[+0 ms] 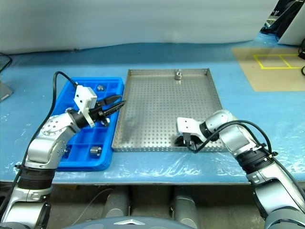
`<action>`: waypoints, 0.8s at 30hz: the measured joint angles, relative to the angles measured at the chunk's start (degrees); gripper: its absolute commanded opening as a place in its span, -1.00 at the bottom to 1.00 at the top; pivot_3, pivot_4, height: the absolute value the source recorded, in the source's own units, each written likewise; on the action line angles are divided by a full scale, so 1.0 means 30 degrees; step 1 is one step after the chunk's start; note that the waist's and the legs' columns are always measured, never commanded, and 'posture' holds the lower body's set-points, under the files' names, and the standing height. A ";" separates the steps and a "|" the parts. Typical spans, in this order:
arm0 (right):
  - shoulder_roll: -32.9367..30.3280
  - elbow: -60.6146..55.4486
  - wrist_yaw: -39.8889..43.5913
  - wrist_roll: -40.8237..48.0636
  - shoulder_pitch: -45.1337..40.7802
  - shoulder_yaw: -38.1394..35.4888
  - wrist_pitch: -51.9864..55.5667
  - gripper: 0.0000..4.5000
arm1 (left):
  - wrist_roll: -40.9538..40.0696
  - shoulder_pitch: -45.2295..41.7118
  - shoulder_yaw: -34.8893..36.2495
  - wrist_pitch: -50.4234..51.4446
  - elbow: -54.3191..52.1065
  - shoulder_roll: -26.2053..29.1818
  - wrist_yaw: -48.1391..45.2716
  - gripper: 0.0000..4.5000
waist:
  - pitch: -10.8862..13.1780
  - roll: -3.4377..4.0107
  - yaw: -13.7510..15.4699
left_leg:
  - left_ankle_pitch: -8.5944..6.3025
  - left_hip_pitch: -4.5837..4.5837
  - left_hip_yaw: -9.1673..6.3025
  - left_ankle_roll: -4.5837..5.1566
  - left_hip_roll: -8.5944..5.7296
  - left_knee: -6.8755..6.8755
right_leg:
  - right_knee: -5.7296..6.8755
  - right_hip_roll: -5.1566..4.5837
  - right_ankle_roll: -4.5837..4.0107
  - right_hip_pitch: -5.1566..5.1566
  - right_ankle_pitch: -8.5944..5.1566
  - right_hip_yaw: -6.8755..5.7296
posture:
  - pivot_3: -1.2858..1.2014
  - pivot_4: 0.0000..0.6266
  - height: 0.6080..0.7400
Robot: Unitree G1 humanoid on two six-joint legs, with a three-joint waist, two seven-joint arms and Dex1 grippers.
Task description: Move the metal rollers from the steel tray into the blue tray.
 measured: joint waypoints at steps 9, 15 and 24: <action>-0.0729 -0.4939 0.1087 0.1064 0.0254 0.1110 0.4606 -0.70 | 0.0038 -0.0022 -0.0030 -0.0033 0.0016 -0.0043 -0.0001 -0.37 | 0.0000 0.0001 -0.0058 | -0.0018 0.0039 0.0001 0.0017 -0.0005 -0.0006 | 0.0009 -0.0008 0.0011 0.0019 -0.0011 0.0004 | 0.08 -0.52 1.00; -0.1586 -0.6478 0.1602 0.1624 -0.0585 0.1899 0.6446 -0.70 | 0.0044 -0.0016 -0.0028 -0.0038 0.0015 -0.0041 0.0013 -0.37 | 0.0001 0.0002 -0.0044 | -0.0019 0.0107 -0.0002 0.0014 -0.0004 -0.0016 | -0.0016 -0.0006 0.0018 0.0100 -0.0017 0.0006 | 0.08 -0.52 1.00; -0.3118 -0.7069 0.1680 0.2248 0.0320 0.1970 0.5701 -0.70 | 0.0140 -0.0112 -0.0040 -0.0072 0.0187 -0.0032 0.0002 -0.37 | 0.0001 0.0002 -0.0023 | -0.0020 0.0120 0.0001 0.0014 -0.0007 -0.0034 | -0.0044 -0.0010 0.0031 0.0127 -0.0026 0.0006 | 0.08 -0.52 1.00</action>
